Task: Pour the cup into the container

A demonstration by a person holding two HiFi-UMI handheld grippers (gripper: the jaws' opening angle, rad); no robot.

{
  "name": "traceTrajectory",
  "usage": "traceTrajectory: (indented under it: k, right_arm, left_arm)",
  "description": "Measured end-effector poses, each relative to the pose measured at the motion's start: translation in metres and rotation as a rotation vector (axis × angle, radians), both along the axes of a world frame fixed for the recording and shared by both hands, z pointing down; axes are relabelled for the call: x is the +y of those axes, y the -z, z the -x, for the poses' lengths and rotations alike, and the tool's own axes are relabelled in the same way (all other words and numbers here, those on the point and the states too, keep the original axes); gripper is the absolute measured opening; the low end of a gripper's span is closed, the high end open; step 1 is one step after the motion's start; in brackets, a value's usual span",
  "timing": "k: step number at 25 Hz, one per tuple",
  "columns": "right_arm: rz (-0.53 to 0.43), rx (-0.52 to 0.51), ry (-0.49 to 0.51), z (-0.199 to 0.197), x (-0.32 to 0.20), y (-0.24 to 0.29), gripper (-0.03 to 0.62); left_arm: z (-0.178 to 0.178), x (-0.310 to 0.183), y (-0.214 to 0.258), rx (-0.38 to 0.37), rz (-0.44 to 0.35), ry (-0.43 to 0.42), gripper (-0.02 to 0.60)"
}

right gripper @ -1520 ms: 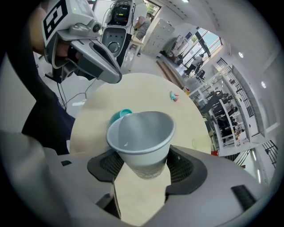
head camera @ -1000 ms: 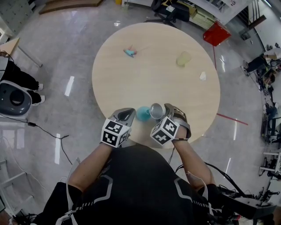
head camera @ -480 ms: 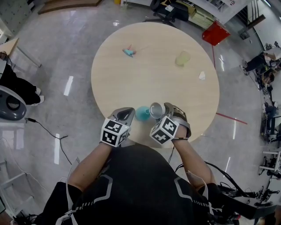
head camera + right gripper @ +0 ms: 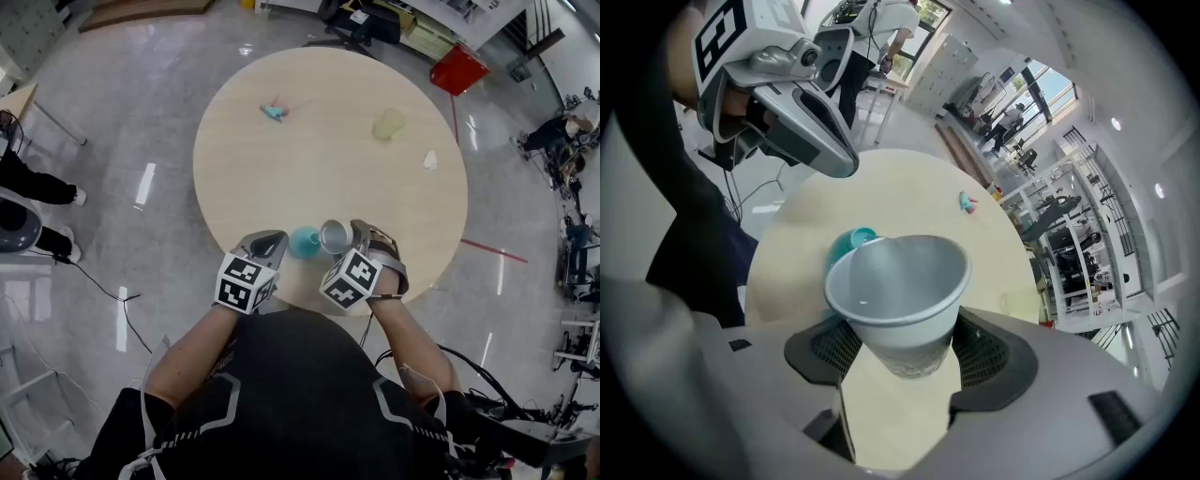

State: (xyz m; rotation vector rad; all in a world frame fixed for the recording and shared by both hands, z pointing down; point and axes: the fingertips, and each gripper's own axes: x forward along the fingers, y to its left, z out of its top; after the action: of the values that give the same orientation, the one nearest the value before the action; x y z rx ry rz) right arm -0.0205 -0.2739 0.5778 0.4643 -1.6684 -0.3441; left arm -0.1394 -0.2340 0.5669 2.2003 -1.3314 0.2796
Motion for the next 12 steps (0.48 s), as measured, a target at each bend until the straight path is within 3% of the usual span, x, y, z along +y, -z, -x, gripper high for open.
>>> traceTrajectory:
  k: [12]
  right_arm:
    - [-0.008,0.013,0.008,0.0019,-0.0011,0.0011,0.302]
  left_arm:
    - [-0.0006,-0.0011,-0.0016,0.006,0.0,0.005,0.002]
